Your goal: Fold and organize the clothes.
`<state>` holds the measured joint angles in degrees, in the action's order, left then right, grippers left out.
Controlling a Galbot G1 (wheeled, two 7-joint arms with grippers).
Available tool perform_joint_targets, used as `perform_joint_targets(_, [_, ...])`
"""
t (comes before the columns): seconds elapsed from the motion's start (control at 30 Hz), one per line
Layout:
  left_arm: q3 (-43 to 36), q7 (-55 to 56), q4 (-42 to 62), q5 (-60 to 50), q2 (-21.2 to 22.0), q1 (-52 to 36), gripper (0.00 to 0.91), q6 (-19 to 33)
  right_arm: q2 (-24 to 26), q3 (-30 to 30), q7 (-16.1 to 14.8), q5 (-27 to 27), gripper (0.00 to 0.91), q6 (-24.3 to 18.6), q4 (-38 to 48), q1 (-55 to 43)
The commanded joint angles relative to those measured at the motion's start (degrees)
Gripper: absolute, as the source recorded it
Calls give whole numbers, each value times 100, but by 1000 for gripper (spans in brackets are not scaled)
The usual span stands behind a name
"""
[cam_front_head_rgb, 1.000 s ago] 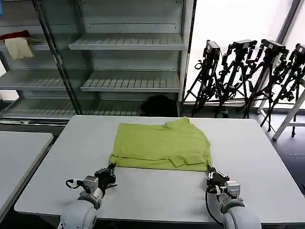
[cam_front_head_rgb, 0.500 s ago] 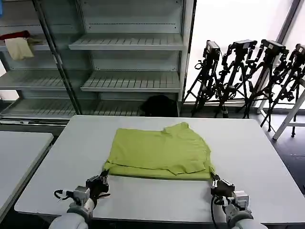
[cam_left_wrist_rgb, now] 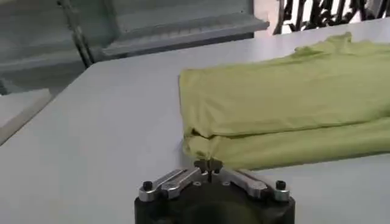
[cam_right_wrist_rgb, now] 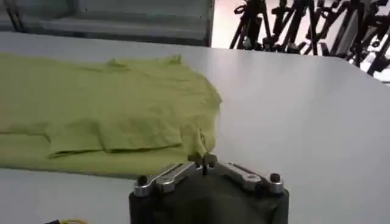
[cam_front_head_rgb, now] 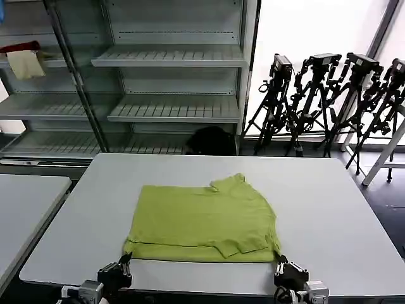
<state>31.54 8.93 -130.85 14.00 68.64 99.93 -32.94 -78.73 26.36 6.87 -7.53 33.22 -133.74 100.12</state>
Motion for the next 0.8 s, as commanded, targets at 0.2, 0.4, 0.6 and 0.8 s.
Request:
perform_joint_targets(0.2, [-21,512,-295,-200,89,145,907,-8,-153,-239,319,327,907,-5,-333,112])
perform_joint_targets(0.4, [52,471,-374,-678,85,49,907,-8,-181,-36,353,479,907,-2,-518,-166])
perform_joint_targets(0.6, [325,400,-358,-730,76,-251,907,-5,-171,0,287,464,907,5,-500,-627])
perform_joint_targets(0.8, [382,-207,-128,-407,34,-1170,907,11,-29,-38,204,-161,907,32,-66,-1621])
